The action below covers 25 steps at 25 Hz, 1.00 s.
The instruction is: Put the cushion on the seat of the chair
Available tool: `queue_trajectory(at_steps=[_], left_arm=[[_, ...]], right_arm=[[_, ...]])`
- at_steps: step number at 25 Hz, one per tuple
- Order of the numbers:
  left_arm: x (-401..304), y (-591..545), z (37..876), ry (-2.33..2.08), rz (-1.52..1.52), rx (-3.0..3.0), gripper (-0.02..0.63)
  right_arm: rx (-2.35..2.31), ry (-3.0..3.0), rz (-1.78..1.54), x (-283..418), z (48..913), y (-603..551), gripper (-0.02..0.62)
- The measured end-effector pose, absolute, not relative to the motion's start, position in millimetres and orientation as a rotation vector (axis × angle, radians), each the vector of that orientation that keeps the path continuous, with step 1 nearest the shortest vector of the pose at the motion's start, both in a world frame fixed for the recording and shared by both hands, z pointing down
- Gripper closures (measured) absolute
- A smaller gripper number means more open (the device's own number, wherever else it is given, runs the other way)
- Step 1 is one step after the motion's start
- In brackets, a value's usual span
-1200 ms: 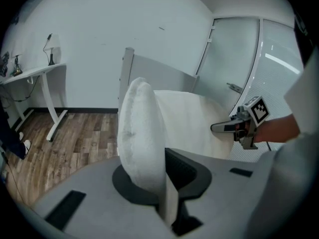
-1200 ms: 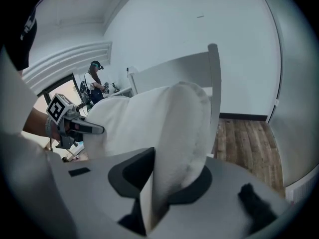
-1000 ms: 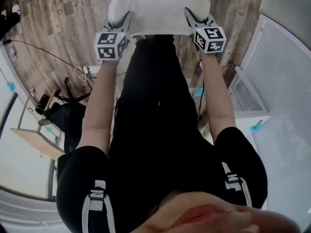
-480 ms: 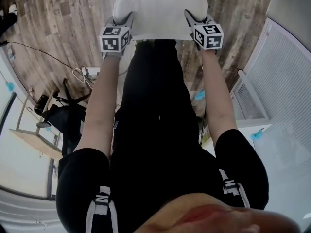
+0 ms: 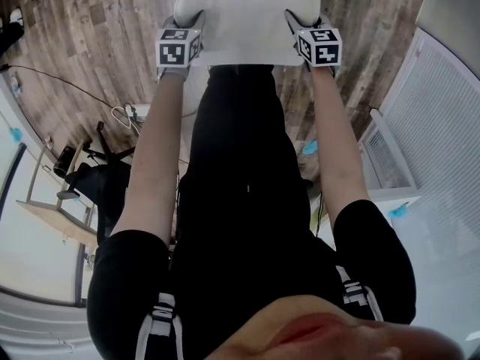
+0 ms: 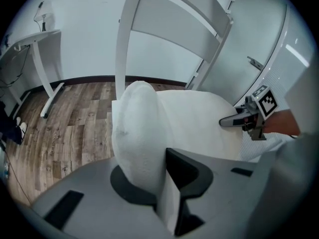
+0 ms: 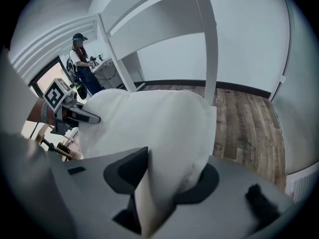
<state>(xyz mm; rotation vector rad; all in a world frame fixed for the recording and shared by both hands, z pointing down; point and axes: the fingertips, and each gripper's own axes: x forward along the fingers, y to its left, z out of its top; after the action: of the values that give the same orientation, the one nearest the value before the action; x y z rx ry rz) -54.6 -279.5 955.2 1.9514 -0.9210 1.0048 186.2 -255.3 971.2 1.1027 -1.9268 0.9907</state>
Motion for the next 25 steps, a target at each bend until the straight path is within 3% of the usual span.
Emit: queue_trajectory(at_steps=[8, 16, 25], left_arm=[[-60.5, -287.9, 974.3, -0.939, 1.05, 1.912, 0.503], [-65.9, -288.8, 991.6, -0.984, 1.079, 1.856, 0.437], [-87.7, -293.8, 999.8, -1.106, 1.13, 1.782, 0.278]], right_arm=[[1.109, -1.842, 0.93, 192.2, 990.3, -266.6, 0.364], [1.133, -1.785, 0.924, 207.2, 1004.1, -264.5, 0.312], [1.158, -1.73, 0.911, 215.2, 1013.0, -268.2, 0.27]])
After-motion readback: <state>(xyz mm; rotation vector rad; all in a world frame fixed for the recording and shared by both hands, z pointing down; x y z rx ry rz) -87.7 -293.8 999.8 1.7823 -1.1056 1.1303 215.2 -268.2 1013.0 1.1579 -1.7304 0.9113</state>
